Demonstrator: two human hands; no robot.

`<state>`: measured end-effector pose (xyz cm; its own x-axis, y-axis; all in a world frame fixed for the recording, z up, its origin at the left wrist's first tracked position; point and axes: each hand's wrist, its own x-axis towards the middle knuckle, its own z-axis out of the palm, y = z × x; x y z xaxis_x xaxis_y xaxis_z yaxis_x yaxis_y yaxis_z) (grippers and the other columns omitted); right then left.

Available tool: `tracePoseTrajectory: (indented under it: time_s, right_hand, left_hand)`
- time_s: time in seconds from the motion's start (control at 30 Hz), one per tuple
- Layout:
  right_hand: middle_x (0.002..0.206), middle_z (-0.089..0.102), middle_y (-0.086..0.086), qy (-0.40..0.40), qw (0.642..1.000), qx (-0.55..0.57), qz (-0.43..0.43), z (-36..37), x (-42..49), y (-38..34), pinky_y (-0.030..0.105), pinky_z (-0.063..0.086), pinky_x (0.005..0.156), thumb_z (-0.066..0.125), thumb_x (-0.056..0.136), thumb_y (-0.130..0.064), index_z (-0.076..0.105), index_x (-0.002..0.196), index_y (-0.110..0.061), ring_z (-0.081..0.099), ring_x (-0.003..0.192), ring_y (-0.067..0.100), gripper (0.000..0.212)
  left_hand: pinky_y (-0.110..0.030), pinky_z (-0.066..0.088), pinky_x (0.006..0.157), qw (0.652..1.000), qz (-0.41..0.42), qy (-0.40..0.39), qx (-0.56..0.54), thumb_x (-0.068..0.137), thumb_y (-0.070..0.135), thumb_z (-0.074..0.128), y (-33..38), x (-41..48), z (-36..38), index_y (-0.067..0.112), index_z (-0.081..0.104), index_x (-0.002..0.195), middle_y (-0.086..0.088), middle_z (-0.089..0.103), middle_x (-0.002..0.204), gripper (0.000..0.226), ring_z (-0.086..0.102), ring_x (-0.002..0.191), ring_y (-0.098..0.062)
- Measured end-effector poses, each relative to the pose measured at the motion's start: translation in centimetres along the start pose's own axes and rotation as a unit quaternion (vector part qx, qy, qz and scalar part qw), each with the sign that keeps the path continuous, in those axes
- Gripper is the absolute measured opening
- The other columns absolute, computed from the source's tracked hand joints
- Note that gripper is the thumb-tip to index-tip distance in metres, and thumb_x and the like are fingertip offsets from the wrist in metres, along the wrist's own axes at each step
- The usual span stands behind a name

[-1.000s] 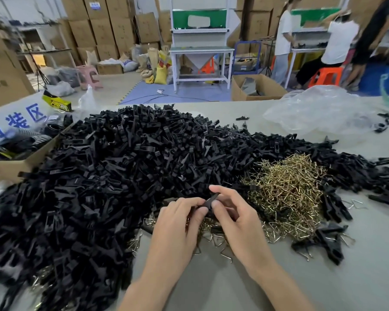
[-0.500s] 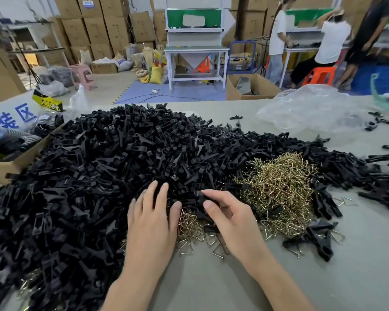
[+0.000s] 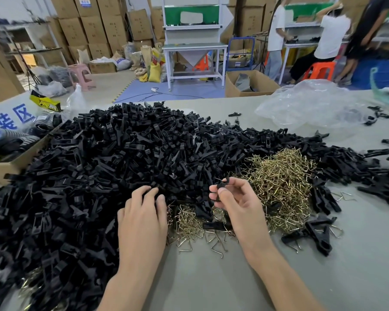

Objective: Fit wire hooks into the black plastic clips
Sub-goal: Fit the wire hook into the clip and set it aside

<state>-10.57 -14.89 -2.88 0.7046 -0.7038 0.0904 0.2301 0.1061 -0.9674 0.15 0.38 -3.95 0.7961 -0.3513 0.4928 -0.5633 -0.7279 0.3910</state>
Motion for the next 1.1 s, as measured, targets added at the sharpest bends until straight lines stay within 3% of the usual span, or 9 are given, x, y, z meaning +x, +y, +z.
tracePoseTrajectory:
  time_s: [0.13,0.23,0.37,0.53,0.73,0.9,0.97,1.03,1.1]
  right_hand:
    - [0.101,0.077,0.002,-0.005,1.000,0.023,0.003,0.1,0.0,-0.1,0.022,0.057,0.082,0.060,0.098,-0.007,0.060,0.111,-0.011,0.074,0.095,0.018,0.013]
    - [0.102,0.077,0.004,-0.015,0.999,0.034,0.005,0.1,-0.1,-0.3,0.022,0.057,0.081,0.059,0.099,-0.007,0.059,0.111,-0.011,0.074,0.097,0.019,0.013]
    - [0.102,0.077,0.005,-0.019,0.999,0.037,0.004,0.1,-0.1,-0.3,0.023,0.058,0.080,0.058,0.099,-0.007,0.057,0.113,-0.010,0.074,0.097,0.021,0.014]
    - [0.101,0.077,0.006,-0.027,0.999,0.036,0.004,0.3,-0.2,-0.4,0.028,0.059,0.084,0.058,0.100,-0.006,0.057,0.112,-0.011,0.074,0.095,0.022,0.013]
    - [0.101,0.077,0.005,-0.035,0.999,0.034,0.010,0.4,-0.4,-0.6,0.028,0.059,0.086,0.056,0.100,-0.006,0.056,0.113,-0.012,0.074,0.096,0.023,0.014]
    - [0.105,0.077,0.007,-0.075,0.995,0.058,0.028,0.5,-0.4,-0.5,0.024,0.058,0.083,0.057,0.101,-0.006,0.062,0.119,-0.015,0.073,0.102,0.023,0.020]
    - [0.109,0.076,0.011,-0.093,0.989,0.099,0.061,0.9,-0.4,-0.2,0.025,0.058,0.082,0.060,0.099,-0.009,0.067,0.115,-0.014,0.073,0.104,0.027,0.018]
    - [0.114,0.075,0.011,-0.108,0.980,0.136,0.092,1.3,-0.6,0.0,0.026,0.059,0.081,0.065,0.093,-0.015,0.073,0.109,-0.017,0.073,0.103,0.030,0.017]
    - [0.117,0.074,0.010,-0.121,0.975,0.150,0.108,1.7,-0.7,0.4,0.028,0.059,0.081,0.068,0.087,-0.018,0.076,0.104,-0.023,0.073,0.104,0.030,0.019]
  left_hand:
    - [-0.035,0.045,0.090,0.992,0.056,0.090,-0.068,0.096,0.016,0.056,0.2,0.1,-0.5,0.013,0.067,0.116,0.000,0.060,0.119,0.023,0.050,0.104,-0.017]
    - [-0.020,0.044,0.091,0.979,0.058,0.097,-0.171,0.098,0.015,0.054,0.6,0.0,-0.8,0.019,0.064,0.114,0.010,0.056,0.116,0.020,0.049,0.103,-0.003]
    - [-0.017,0.049,0.078,0.930,-0.075,0.065,-0.355,0.099,0.024,0.059,1.0,0.3,-1.5,0.041,0.057,0.122,0.015,0.062,0.112,0.029,0.061,0.100,-0.001]
    - [-0.006,0.048,0.067,0.869,-0.164,0.065,-0.463,0.099,0.021,0.061,0.7,1.0,-2.0,0.038,0.057,0.122,0.019,0.069,0.103,0.030,0.069,0.079,-0.005]
    - [-0.010,0.052,0.076,0.822,-0.205,0.025,-0.531,0.094,0.025,0.066,0.2,1.2,-2.1,0.030,0.063,0.123,0.013,0.073,0.103,0.030,0.072,0.088,-0.009]
    - [-0.018,0.055,0.083,0.761,-0.184,-0.037,-0.621,0.080,0.027,0.072,1.4,0.8,-2.3,0.023,0.077,0.104,-0.001,0.076,0.104,0.024,0.072,0.097,-0.013]
    - [-0.017,0.054,0.082,0.764,-0.167,-0.052,-0.621,0.077,0.033,0.075,2.2,0.3,-2.2,0.024,0.077,0.103,0.002,0.076,0.104,0.027,0.071,0.096,-0.010]
    - [-0.017,0.054,0.076,0.771,-0.165,-0.055,-0.613,0.072,0.042,0.074,2.8,-0.2,-2.2,0.029,0.076,0.101,0.006,0.074,0.092,0.032,0.067,0.083,-0.008]
    - [-0.019,0.055,0.071,0.768,-0.156,-0.064,-0.618,0.076,0.039,0.071,3.3,-0.6,-2.3,0.030,0.075,0.097,0.001,0.070,0.080,0.023,0.064,0.074,-0.012]
